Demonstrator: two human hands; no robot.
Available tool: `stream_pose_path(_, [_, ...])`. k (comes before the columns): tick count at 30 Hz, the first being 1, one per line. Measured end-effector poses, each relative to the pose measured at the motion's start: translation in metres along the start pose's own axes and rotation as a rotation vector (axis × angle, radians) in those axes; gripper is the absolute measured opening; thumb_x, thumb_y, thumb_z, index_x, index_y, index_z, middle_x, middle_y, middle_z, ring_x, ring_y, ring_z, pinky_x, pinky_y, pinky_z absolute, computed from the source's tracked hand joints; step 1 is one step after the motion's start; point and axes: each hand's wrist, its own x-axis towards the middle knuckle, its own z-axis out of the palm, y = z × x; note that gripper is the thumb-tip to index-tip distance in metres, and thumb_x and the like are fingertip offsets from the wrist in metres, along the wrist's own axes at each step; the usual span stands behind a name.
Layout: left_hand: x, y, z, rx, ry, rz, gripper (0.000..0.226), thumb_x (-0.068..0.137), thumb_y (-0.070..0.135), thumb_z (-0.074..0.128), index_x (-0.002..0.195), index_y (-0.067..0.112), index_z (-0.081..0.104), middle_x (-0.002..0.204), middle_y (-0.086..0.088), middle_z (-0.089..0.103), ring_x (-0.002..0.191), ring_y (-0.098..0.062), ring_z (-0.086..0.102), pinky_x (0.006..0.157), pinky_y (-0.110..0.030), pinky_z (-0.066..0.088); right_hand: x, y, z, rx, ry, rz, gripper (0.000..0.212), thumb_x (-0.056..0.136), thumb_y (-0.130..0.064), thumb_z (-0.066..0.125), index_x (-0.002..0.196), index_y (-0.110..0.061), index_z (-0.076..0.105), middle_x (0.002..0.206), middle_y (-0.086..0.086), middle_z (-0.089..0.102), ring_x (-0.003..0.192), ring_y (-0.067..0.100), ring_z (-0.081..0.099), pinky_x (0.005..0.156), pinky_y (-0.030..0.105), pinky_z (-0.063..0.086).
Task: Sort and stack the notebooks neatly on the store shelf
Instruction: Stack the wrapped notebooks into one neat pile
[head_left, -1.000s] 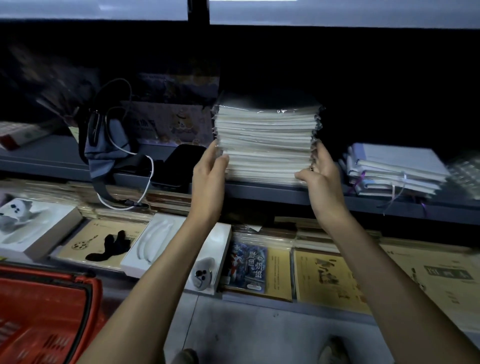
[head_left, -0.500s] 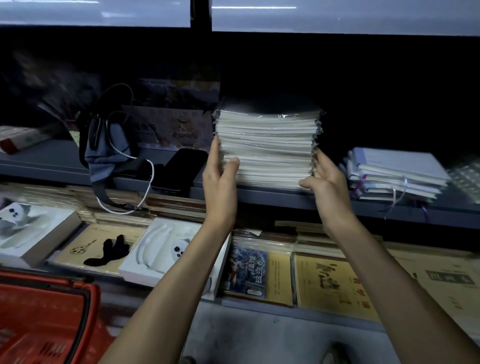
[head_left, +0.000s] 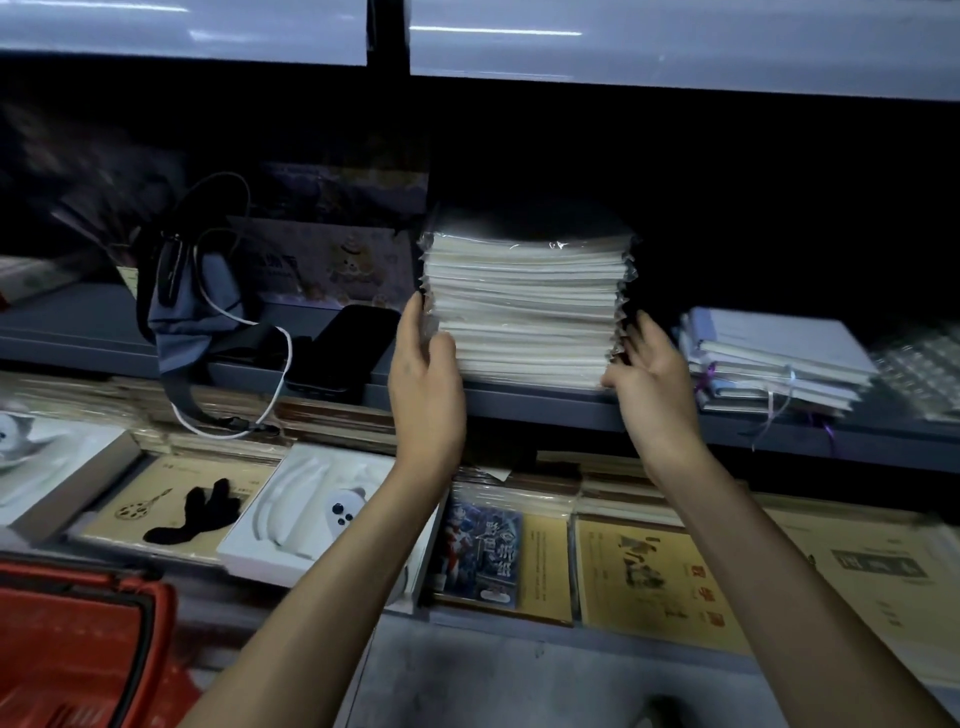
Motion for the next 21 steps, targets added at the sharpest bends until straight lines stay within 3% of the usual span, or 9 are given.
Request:
stream_pose_path(2, [-0.005, 0.000, -0.001, 0.035, 0.024, -0.040, 0.055, 0.106, 0.018, 0.043, 0.160, 0.023, 0.040, 0.142, 0.011, 0.058, 0.125, -0.002, 0.056, 0.105, -0.024, 0.043, 0.000, -0.001, 0.000, -0.095, -0.004, 0.009, 0.077, 0.094, 0.008, 0.048, 0.162, -0.022, 0.028, 0.155, -0.008, 0.044, 0.134, 0.012, 0.052, 0.105, 0.021, 0.042])
stream_pose_path(4, [-0.005, -0.002, -0.005, 0.109, -0.021, -0.018, 0.054, 0.099, 0.012, 0.048, 0.153, 0.019, 0.045, 0.117, 0.010, 0.067, 0.108, -0.015, 0.066, 0.092, -0.034, 0.051, -0.003, -0.002, 0.001, -0.299, -0.018, -0.028, 0.068, 0.098, 0.000, 0.049, 0.160, -0.021, 0.033, 0.137, -0.007, 0.054, 0.111, 0.016, 0.064, 0.081, 0.022, 0.046])
stream_pose_path(6, [-0.003, -0.006, -0.008, 0.202, -0.068, 0.000, 0.048, 0.095, 0.009, 0.053, 0.142, 0.015, 0.051, 0.088, 0.020, 0.066, 0.077, 0.000, 0.063, 0.071, -0.027, 0.047, -0.007, -0.001, 0.002, -0.506, 0.001, -0.073, 0.060, 0.102, -0.012, 0.052, 0.160, -0.019, 0.033, 0.122, -0.003, 0.060, 0.103, 0.025, 0.065, 0.080, 0.028, 0.045])
stream_pose_path(8, [0.001, -0.008, -0.013, 0.268, -0.071, 0.016, 0.033, 0.091, 0.007, 0.058, 0.122, 0.017, 0.061, 0.067, 0.021, 0.059, 0.062, 0.001, 0.055, 0.061, -0.021, 0.039, -0.007, 0.003, 0.002, -0.583, -0.005, -0.099, 0.061, 0.102, -0.018, 0.057, 0.158, -0.019, 0.034, 0.133, 0.004, 0.063, 0.116, 0.030, 0.063, 0.093, 0.034, 0.050])
stream_pose_path(9, [0.003, -0.009, -0.014, 0.291, -0.066, 0.031, 0.031, 0.089, 0.009, 0.062, 0.118, 0.019, 0.063, 0.066, 0.019, 0.058, 0.061, 0.001, 0.055, 0.062, -0.021, 0.039, -0.006, 0.005, 0.002, -0.584, -0.021, -0.095, 0.063, 0.101, -0.018, 0.059, 0.159, -0.020, 0.033, 0.141, 0.006, 0.059, 0.123, 0.031, 0.060, 0.100, 0.036, 0.049])
stream_pose_path(12, [0.009, -0.012, -0.015, 0.409, -0.062, 0.081, 0.037, 0.086, 0.021, 0.077, 0.122, 0.020, 0.064, 0.075, 0.015, 0.061, 0.070, -0.003, 0.058, 0.069, -0.027, 0.042, -0.004, 0.006, -0.001, -0.514, -0.048, -0.051, 0.069, 0.101, -0.015, 0.064, 0.161, -0.021, 0.030, 0.145, 0.009, 0.057, 0.128, 0.030, 0.057, 0.102, 0.033, 0.042])
stream_pose_path(17, [0.013, -0.014, -0.015, 0.505, -0.051, 0.165, 0.057, 0.080, 0.030, 0.090, 0.127, 0.016, 0.062, 0.108, 0.000, 0.075, 0.102, -0.024, 0.070, 0.088, -0.040, 0.057, 0.002, 0.009, -0.005, -0.482, 0.028, -0.097, 0.074, 0.091, -0.021, 0.078, 0.156, -0.020, 0.042, 0.148, 0.006, 0.058, 0.137, 0.024, 0.053, 0.115, 0.044, 0.042])
stream_pose_path(21, [0.023, -0.014, -0.019, 0.569, -0.073, 0.165, 0.062, 0.075, 0.034, 0.093, 0.125, 0.015, 0.063, 0.106, -0.003, 0.076, 0.100, -0.026, 0.071, 0.087, -0.042, 0.058, 0.005, 0.013, -0.007, -0.449, 0.046, -0.112, 0.078, 0.086, -0.024, 0.083, 0.154, -0.021, 0.045, 0.144, 0.006, 0.060, 0.135, 0.022, 0.055, 0.114, 0.046, 0.044])
